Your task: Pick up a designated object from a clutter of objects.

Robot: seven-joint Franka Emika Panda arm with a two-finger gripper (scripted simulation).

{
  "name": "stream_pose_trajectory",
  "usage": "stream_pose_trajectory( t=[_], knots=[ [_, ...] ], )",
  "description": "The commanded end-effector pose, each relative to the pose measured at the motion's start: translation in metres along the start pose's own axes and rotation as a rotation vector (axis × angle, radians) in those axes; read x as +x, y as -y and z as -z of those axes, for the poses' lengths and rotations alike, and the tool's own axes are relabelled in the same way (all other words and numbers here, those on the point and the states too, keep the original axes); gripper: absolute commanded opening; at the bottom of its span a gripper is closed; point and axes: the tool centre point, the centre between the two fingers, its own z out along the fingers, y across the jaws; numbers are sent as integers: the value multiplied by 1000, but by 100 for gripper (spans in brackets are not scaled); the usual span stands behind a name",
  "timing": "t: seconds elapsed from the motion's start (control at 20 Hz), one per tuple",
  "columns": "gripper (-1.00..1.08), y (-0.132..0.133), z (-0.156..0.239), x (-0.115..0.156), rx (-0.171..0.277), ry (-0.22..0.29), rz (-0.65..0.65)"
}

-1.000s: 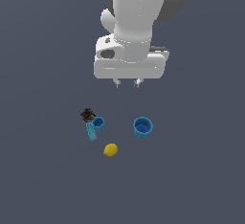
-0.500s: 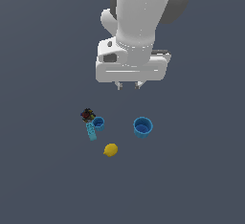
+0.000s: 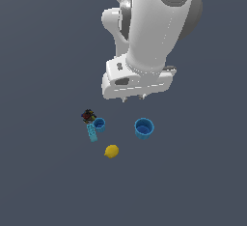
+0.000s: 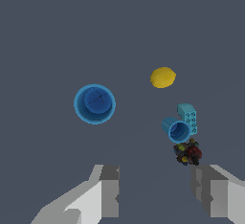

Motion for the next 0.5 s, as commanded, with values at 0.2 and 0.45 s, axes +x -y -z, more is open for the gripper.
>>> stream_pose_trajectory(
  t=[0.2,0.45],
  knots=[
    [28,10,-28,25,-31,119,141],
    [28,17,-53,43,-52,216,248]
  ],
)
